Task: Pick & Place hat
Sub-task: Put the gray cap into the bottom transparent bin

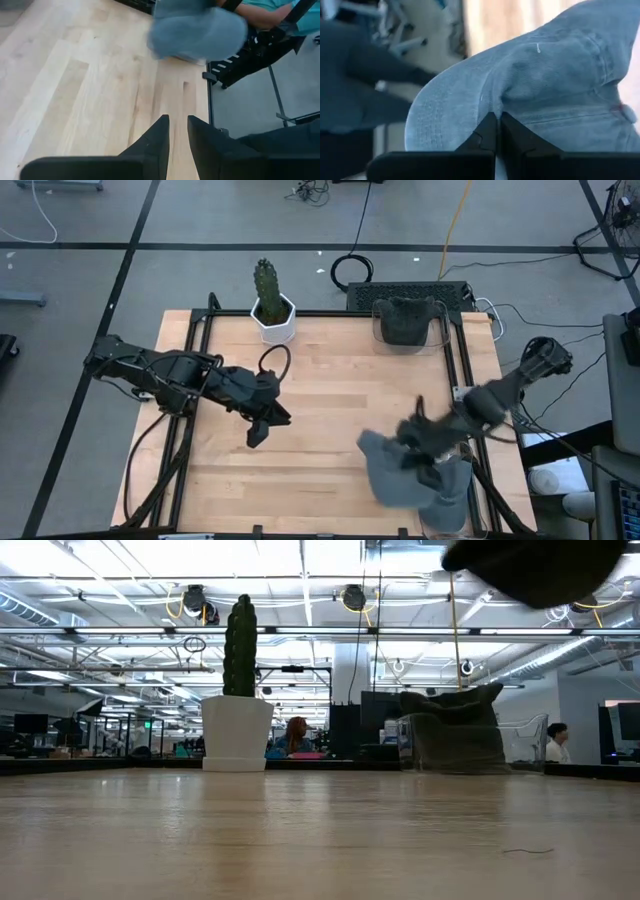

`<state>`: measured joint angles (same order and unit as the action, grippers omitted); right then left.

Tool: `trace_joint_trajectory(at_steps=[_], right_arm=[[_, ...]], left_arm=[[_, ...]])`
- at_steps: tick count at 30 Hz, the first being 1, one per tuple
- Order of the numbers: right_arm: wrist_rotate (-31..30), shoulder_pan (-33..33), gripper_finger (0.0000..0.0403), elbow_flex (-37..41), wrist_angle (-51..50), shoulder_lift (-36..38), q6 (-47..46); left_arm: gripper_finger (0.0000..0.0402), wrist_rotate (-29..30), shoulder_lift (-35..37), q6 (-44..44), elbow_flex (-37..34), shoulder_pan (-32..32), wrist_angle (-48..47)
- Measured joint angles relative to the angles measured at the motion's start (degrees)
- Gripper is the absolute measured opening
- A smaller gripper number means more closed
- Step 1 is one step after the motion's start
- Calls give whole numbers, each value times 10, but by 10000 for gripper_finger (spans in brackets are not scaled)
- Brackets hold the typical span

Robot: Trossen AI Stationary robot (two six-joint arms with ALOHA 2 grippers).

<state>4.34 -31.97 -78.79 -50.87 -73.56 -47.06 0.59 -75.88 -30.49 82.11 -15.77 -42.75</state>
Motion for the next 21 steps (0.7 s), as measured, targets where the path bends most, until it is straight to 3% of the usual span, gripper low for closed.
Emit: trace_joint_trajectory(at_steps=[6,15,21], right_arm=[[-3,-131,0,0,-26,8,-99],[-172,-291,0,4,-114,6,-216],[-177,-357,0,51,-96,6,-265]], left_arm=[[76,68,0,-36,0,10,11],[76,150,0,-88,0,18,164],[76,193,0,-91,0,18,257]])
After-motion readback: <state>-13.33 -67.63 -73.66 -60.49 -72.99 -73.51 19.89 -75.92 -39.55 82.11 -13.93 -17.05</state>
